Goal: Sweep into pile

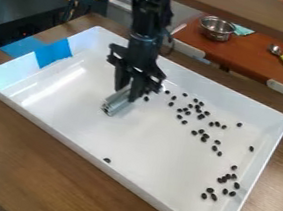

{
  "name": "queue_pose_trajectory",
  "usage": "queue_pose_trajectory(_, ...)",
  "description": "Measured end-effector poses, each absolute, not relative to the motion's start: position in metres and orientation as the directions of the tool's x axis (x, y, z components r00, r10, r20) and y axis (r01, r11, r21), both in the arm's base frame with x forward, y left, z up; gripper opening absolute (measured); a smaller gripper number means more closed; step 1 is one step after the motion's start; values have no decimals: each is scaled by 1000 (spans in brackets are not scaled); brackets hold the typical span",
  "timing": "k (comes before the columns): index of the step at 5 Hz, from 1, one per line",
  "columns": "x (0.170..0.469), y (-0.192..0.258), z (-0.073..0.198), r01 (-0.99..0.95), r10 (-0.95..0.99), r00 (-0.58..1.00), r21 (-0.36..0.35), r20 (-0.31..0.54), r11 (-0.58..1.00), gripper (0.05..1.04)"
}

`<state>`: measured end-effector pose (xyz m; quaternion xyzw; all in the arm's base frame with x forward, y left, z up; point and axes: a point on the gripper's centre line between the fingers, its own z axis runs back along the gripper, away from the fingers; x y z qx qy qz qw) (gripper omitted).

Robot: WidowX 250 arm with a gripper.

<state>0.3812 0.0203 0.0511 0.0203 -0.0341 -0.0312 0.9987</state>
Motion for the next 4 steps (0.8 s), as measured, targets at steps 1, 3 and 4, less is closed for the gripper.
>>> queue_pose_trajectory(1, 380, -5, 51, 92, -94, 994, 30, 60, 995, 351)
queue_pose_trajectory(3, 379, -46, 52, 149, -149, 987, 7, 50, 989, 351)
queue_pose_trajectory(4, 375, -67, 52, 163, -162, 986, -21, 38, 986, 351)
